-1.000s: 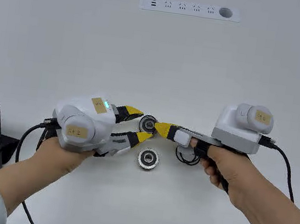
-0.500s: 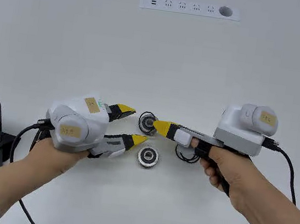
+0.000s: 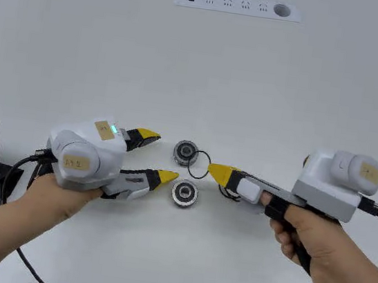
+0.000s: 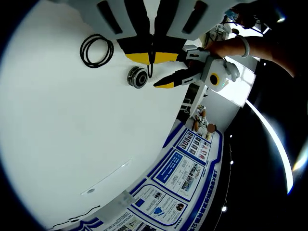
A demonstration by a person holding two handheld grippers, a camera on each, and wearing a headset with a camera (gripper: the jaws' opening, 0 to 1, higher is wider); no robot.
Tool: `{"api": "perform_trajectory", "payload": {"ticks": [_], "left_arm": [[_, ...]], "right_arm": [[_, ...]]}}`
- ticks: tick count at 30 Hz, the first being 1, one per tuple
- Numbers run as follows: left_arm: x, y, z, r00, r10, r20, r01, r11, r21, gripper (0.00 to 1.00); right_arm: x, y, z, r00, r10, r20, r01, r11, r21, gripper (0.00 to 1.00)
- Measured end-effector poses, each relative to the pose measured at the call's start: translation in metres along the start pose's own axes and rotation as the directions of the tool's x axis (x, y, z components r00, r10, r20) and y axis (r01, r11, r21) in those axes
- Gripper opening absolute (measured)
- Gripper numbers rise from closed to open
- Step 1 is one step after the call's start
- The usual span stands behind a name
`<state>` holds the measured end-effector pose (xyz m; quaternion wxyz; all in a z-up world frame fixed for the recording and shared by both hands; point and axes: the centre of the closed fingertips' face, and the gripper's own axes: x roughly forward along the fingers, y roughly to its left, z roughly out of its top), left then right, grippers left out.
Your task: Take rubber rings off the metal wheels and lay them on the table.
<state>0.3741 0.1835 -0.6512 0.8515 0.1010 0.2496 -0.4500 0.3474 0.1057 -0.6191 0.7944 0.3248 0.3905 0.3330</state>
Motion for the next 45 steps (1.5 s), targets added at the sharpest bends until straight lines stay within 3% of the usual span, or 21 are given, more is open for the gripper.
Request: {"api": "perform_trajectory", "payload": {"ticks": [7, 16, 23, 26, 30, 33, 39, 45], "left_arm": [[-0.003, 0.001, -0.004, 1.0, 0.008, -0.006, -0.008, 1.0, -0.013, 0.49], [-0.005, -0.001, -0.007, 0.9999, 0.007, -0.013, -0.008, 1.0, -0.024, 0.51], [-0.01, -0.001, -0.007, 0.9998, 0.014, -0.014, -0.015, 1.0, -0.027, 0.49], [-0.012, -0.002, -0.008, 0.9998, 0.017, -0.013, -0.017, 0.999, -0.029, 0.49], [-0.017, -0.004, -0.007, 0.9997, 0.022, -0.008, -0.022, 0.999, -0.032, 0.49], [-0.022, -0.005, -0.008, 0.9996, 0.029, -0.006, -0.03, 0.999, -0.037, 0.49], [-0.034, -0.01, -0.006, 0.9985, 0.053, 0.013, -0.052, 0.996, -0.068, 0.49], [-0.048, -0.02, -0.002, 0.9979, 0.056, 0.032, -0.053, 0.995, -0.082, 0.5]], "right_arm": [[-0.026, -0.021, 0.0, 0.9979, -0.052, 0.039, 0.049, 0.997, 0.061, 0.02], [-0.03, -0.046, -0.006, 0.9935, -0.11, 0.03, 0.107, 0.991, 0.087, 0.02], [-0.027, -0.051, -0.008, 0.9873, -0.158, 0.016, 0.158, 0.987, -0.014, 0.03], [-0.028, -0.054, -0.013, 0.9851, -0.171, -0.015, 0.17, 0.983, -0.076, 0.11], [-0.031, -0.052, -0.01, 0.9816, -0.19, -0.019, 0.182, 0.962, -0.205, 0.17], [-0.034, -0.055, -0.012, 0.9759, -0.217, -0.024, 0.206, 0.952, -0.228, 0.23], [-0.041, -0.05, -0.007, 0.9774, -0.211, 0.004, 0.205, 0.941, -0.27, 0.38], [-0.047, -0.04, -0.015, 0.9781, -0.207, -0.022, 0.181, 0.898, -0.401, 0.47]]}}
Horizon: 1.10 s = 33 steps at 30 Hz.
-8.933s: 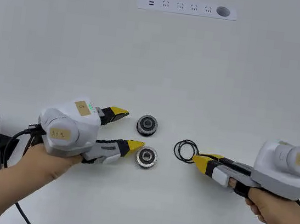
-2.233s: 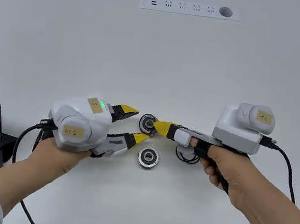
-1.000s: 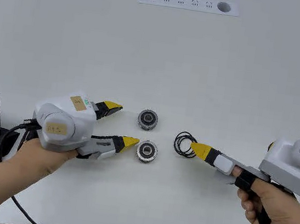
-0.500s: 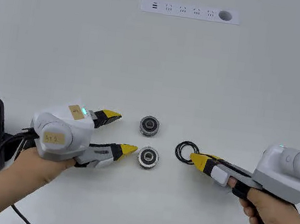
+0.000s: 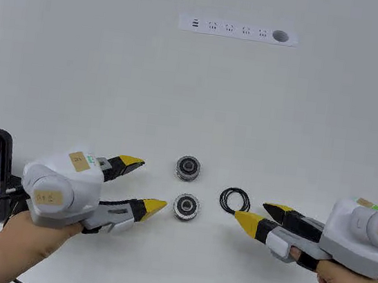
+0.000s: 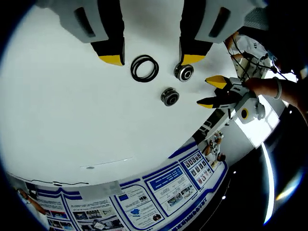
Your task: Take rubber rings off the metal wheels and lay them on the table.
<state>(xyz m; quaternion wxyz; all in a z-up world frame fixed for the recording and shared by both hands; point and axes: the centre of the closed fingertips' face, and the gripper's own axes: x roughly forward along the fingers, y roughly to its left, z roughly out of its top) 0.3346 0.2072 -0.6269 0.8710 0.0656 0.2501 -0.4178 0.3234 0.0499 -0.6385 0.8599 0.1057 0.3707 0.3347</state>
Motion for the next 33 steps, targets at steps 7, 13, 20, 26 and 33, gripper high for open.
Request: {"api": "perform_trajectory", "payload": {"ticks": [7, 13, 20, 26, 33], "left_arm": [[-0.016, -0.005, -0.001, 0.9997, 0.021, 0.016, -0.021, 0.999, -0.028, 0.58], [-0.031, -0.011, -0.007, 0.9993, 0.035, 0.013, -0.035, 0.999, -0.032, 0.6], [-0.044, -0.019, -0.018, 0.9983, 0.057, 0.009, -0.057, 0.998, -0.041, 0.64], [-0.052, -0.028, -0.024, 0.9983, 0.058, 0.004, -0.058, 0.998, -0.034, 0.67], [-0.059, -0.033, -0.025, 0.9984, 0.055, 0.013, -0.054, 0.998, -0.043, 0.72]], "right_arm": [[-0.009, 0.011, -0.006, 1.0, 0.0, -0.008, -0.001, 0.988, -0.152, 0.58], [-0.014, 0.02, -0.012, 0.9997, -0.005, -0.023, -0.002, 0.961, -0.277, 0.66], [-0.021, 0.026, -0.021, 0.9988, -0.029, -0.041, 0.01, 0.916, -0.4, 0.79], [-0.024, 0.036, -0.023, 0.9997, -0.007, -0.025, -0.005, 0.9, -0.435, 0.9], [-0.023, 0.044, -0.032, 0.9995, 0.004, -0.033, -0.019, 0.886, -0.463, 0.97]]}}
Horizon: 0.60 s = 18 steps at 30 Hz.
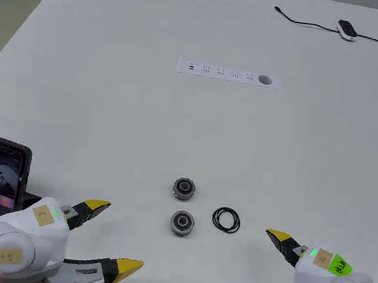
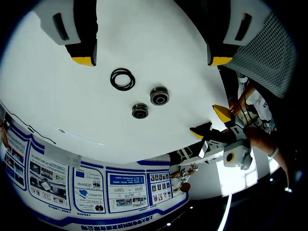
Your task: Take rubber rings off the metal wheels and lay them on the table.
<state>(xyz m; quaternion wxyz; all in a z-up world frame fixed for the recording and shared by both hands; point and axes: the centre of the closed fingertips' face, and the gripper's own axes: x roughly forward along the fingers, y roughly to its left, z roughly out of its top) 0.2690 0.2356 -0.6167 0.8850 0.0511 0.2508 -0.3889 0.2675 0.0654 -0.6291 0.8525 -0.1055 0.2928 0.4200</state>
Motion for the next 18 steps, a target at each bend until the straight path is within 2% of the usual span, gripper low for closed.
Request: {"api": "perform_trajectory", "payload": {"ticks": [6, 13, 18], "left_arm": [[-0.004, 0.001, 0.002, 0.9999, 0.011, 0.013, -0.011, 1.0, -0.004, 0.75], [-0.008, 0.0, -0.001, 0.9996, 0.02, 0.018, -0.02, 1.0, -0.011, 0.78], [-0.012, 0.0, -0.001, 0.9992, 0.03, 0.028, -0.029, 1.0, -0.006, 0.78]], "right_arm": [[-0.004, 0.002, 0.008, 0.9991, -0.014, 0.041, 0.015, 1.0, -0.023, 0.99], [-0.004, 0.004, 0.006, 0.9996, -0.01, 0.027, 0.012, 0.998, -0.068, 0.99], [-0.005, 0.001, 0.009, 0.9989, -0.024, 0.04, 0.026, 0.998, -0.058, 0.99]]}}
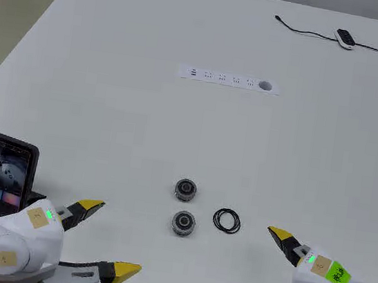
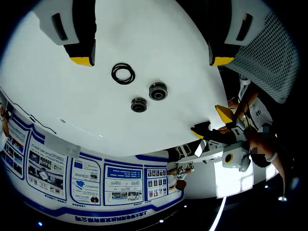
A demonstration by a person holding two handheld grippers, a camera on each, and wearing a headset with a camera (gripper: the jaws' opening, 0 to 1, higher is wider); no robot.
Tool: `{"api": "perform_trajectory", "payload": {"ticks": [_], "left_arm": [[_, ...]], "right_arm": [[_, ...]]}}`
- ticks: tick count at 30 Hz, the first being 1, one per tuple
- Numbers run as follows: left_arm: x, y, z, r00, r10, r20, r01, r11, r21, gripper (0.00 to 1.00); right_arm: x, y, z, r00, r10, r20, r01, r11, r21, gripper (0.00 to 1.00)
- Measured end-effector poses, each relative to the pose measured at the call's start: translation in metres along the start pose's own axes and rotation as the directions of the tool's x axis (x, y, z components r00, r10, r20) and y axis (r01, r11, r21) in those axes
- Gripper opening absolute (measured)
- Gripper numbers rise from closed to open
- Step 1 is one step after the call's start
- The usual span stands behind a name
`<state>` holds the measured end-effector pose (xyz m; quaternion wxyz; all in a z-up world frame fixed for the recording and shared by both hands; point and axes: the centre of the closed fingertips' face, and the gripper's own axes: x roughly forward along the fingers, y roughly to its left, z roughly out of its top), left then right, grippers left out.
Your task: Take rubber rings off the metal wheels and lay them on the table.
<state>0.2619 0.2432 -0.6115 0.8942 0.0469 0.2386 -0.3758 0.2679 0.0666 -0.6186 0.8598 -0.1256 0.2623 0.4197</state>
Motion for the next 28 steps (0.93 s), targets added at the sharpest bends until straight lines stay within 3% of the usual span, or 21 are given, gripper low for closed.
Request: {"api": "perform_trajectory", "payload": {"ticks": [13, 28], "left_arm": [[-0.0028, 0.0032, 0.0021, 0.9998, 0.017, 0.009, -0.017, 1.0, -0.001, 0.77], [-0.0021, 0.0055, -0.0016, 0.9996, 0.025, -0.011, -0.025, 1.0, 0.0, 0.75]], "right_arm": [[-0.0029, -0.004, -0.0006, 0.9999, -0.01, 0.003, 0.01, 1.0, 0.015, 0.99], [-0.001, -0.0044, -0.0031, 0.9999, -0.002, -0.01, 0.002, 0.999, 0.042, 0.99]]}}
